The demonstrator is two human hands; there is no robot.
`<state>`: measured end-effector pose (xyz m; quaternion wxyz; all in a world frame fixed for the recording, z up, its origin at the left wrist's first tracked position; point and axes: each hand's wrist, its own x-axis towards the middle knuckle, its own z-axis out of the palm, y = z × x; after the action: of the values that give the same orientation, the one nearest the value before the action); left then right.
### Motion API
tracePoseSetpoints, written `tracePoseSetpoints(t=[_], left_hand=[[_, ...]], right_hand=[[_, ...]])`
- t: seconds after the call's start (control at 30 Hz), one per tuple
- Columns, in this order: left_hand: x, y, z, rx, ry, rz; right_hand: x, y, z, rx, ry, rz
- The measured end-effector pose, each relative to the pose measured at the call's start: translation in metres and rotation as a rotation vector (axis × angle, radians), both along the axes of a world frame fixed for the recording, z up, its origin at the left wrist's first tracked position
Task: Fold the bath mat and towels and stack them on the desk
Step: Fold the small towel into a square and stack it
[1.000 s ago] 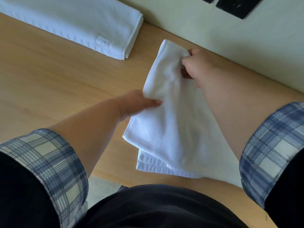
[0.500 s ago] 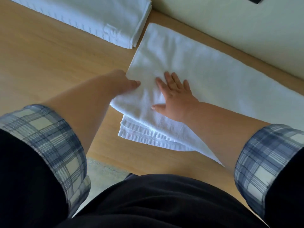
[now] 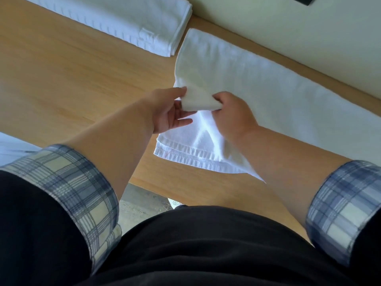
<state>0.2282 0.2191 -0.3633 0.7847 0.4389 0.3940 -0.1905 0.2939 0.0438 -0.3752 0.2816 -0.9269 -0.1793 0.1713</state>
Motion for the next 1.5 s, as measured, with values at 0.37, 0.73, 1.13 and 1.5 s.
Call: tracePoseSetpoints(t=[0.37, 0.73, 1.13, 1.5], left_hand=[[-0.027, -0.052, -0.048, 0.774, -0.139, -0.623], [-0.057, -0.067, -0.058, 1.422, -0.310, -1.057], [-0.072, -0.106, -0.062, 1.568, -0.719, -1.407], [-0.070, -0.124, -0.067, 1.647, -0.447, -1.280]], right_hand=[[0.132, -0.078, 0.015, -0.182, -0.132, -0.310], [0.066, -0.052, 0.001, 0.143, -0.298, -0.145], [-0.107, -0.151, -0.037, -0.205, -0.026, 0.237], [-0.098, -0.203, -0.054, -0.312, -0.345, 0.125]])
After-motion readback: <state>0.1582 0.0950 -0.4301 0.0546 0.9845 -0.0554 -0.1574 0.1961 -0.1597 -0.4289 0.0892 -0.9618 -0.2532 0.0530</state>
